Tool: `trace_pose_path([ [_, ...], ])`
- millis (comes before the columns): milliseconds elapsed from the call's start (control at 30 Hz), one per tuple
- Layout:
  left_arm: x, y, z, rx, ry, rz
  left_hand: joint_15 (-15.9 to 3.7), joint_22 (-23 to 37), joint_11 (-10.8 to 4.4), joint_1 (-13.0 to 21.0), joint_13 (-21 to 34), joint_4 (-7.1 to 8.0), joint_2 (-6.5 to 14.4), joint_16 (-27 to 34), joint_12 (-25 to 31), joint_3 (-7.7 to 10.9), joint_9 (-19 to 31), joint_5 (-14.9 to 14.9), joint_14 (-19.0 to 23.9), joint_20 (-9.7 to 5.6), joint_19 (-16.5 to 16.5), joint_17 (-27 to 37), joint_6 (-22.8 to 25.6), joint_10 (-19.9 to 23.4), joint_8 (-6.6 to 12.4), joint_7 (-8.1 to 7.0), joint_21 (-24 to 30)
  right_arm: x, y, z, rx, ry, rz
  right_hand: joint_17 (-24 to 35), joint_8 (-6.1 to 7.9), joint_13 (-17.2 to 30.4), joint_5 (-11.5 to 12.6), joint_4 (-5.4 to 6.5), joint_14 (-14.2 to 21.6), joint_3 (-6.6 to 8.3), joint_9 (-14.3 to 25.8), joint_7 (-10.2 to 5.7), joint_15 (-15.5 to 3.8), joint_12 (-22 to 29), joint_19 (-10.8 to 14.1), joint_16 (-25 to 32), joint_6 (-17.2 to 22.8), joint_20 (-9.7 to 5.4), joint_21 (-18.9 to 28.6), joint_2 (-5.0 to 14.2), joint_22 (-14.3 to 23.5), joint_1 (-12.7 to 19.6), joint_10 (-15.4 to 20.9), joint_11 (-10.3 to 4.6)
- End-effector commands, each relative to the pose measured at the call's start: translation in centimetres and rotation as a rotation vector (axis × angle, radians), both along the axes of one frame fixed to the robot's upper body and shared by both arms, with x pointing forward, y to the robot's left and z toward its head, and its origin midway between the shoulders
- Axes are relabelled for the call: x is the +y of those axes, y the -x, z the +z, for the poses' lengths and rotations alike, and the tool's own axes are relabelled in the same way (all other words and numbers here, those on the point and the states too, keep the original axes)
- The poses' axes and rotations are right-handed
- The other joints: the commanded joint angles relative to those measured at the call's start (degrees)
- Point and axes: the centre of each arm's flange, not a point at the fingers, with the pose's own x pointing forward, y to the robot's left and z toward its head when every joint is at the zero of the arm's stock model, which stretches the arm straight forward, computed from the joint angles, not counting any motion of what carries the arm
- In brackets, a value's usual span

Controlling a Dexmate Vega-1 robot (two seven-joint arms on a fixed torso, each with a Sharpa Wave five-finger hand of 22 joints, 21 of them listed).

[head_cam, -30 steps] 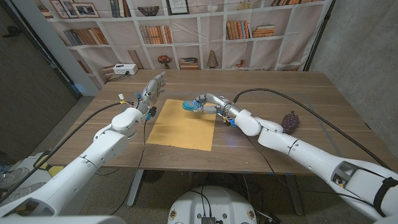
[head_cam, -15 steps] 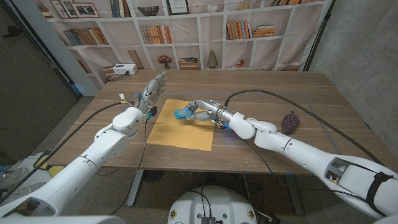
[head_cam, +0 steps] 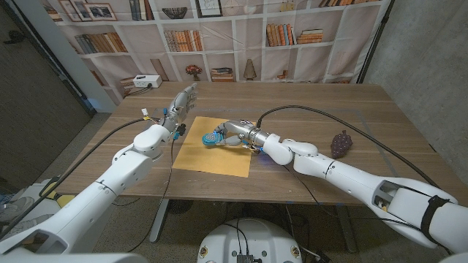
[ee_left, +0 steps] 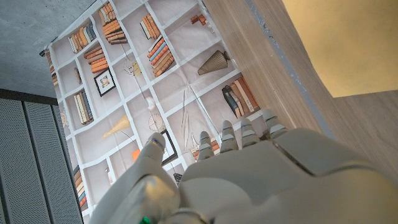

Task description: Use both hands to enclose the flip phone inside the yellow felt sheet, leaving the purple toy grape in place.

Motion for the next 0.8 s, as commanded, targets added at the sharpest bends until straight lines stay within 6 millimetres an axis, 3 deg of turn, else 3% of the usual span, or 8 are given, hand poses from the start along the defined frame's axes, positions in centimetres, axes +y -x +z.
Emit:
trace_pose_path([
  [33, 0.0, -0.3, 0.0, 0.003, 0.0, -0.006, -0.02, 0.28, 0.11, -0.48, 0.17, -0.05, -0.06, 0.09, -0.09, -0.36, 0.29, 0.32, -0.33, 0.1, -0.16, 0.2, -0.45, -0.21, 0.01, -0.23, -0.08, -0.5, -1.1, 0.7, -0.047, -0.015, -0.062, 0.1, 7.15, 2.0, 0.02, 0.62, -0.61, 2.72, 0.49, -10.33, -6.97, 1.68, 0.37, 0.26, 16.36, -0.35, 0.42, 5.19, 0.07, 5.41, 13.13, -8.92],
  [167, 0.1, -0.3, -0.1, -0.001, 0.003, -0.005, -0.03, 0.29, 0.16, -0.51, 0.17, -0.05, -0.07, 0.12, -0.09, -0.36, 0.29, 0.32, -0.27, 0.1, -0.16, 0.19, -0.43, -0.24, 0.03, -0.2, -0.11, -0.6, -1.3, 0.4, -0.031, 0.012, -0.074, 0.08, 7.12, 1.96, 0.01, 0.57, -0.76, 2.7, 0.45, -10.25, -6.78, 1.55, 0.44, 0.13, 16.41, -0.3, 0.51, 5.2, 0.07, 5.55, 12.85, -8.9],
  [267, 0.1, -0.3, -0.1, -0.003, 0.005, -0.005, -0.07, 0.29, 0.17, -0.53, 0.17, -0.06, -0.07, 0.14, -0.09, -0.36, 0.29, 0.32, -0.22, 0.1, -0.14, 0.19, -0.47, -0.24, 0.03, -0.2, -0.13, -0.7, -1.3, 0.3, -0.006, 0.048, -0.084, -0.46, 6.14, 1.61, -0.01, 0.29, -1.78, 2.69, 0.33, -10.35, -6.57, 0.57, 0.37, -0.84, 14.33, -0.12, 0.61, 4.68, 0.04, 5.78, 10.92, -8.59],
  [433, 0.2, -0.3, -0.1, -0.007, 0.012, -0.01, -0.02, 0.29, 0.03, -0.56, 0.17, -0.06, -0.07, 0.18, -0.05, -0.36, 0.29, 0.33, -0.13, 0.09, -0.07, 0.19, -0.4, -0.16, 0.06, -0.22, -0.14, -1.1, -1.5, 0.5, 0.057, 0.127, -0.093, -1.93, 2.07, 0.41, 0.0, 0.29, -5.56, 0.4, -0.3, -10.47, -5.36, -2.46, -0.79, -3.79, 7.16, 1.35, 0.46, 0.62, -0.13, 3.57, 5.04, -7.79],
  [633, 0.2, -0.4, 0.0, -0.013, 0.012, -0.014, -0.06, 0.3, 0.04, -0.59, 0.17, -0.06, -0.06, 0.2, -0.03, -0.36, 0.29, 0.33, -0.07, 0.08, 0.02, 0.19, -0.45, -0.15, 0.05, -0.2, -0.14, -1.4, -1.7, 1.1, 0.104, 0.195, -0.112, -4.27, -2.51, -1.05, 1.54, 2.26, -11.19, -3.72, -0.63, -10.44, -3.3, -6.24, -3.56, -8.4, 0.81, 3.58, -0.74, -4.64, -0.38, -3.65, -1.99, -6.84],
  [733, 0.2, -0.4, 0.0, -0.013, 0.012, -0.016, -0.01, 0.3, 0.02, -0.6, 0.17, -0.07, -0.06, 0.2, -0.04, -0.35, 0.29, 0.33, -0.05, 0.08, 0.05, 0.18, -0.47, -0.19, 0.05, -0.24, -0.16, -1.4, -1.8, 1.3, 0.128, 0.217, -0.125, -4.9, -6.0, -1.66, 2.72, 3.04, -14.32, -5.32, -0.59, -10.43, -2.68, -8.72, -5.08, -10.27, -6.27, 4.25, -1.56, -6.01, -0.41, -6.64, -6.69, -6.04],
  [767, 0.2, -0.4, 0.0, -0.014, 0.012, -0.017, -0.02, 0.3, 0.06, -0.6, 0.17, -0.07, -0.05, 0.2, -0.04, -0.35, 0.29, 0.33, -0.05, 0.08, 0.05, 0.18, -0.48, -0.2, 0.05, -0.29, -0.16, -1.4, -1.8, 1.3, 0.137, 0.224, -0.129, -5.07, -6.76, -1.82, 3.13, 3.22, -14.97, -5.89, -0.58, -10.75, -2.4, -9.46, -5.79, -10.64, -8.46, 4.44, -1.92, -6.59, -0.42, -7.51, -8.09, -6.47],
  [800, 0.2, -0.3, 0.0, -0.014, 0.01, -0.016, -0.04, 0.3, 0.05, -0.6, 0.17, -0.07, -0.05, 0.2, -0.05, -0.35, 0.29, 0.33, -0.05, 0.09, 0.06, 0.18, -0.52, -0.21, 0.03, -0.32, -0.16, -1.5, -1.9, 1.4, 0.147, 0.219, -0.127, -5.12, -7.35, -2.02, 3.64, 3.81, -16.47, -6.77, -0.55, -10.21, -1.91, -10.47, -6.67, -11.19, -11.2, 4.79, -2.38, -7.03, -0.4, -9.13, -10.0, -5.82],
])
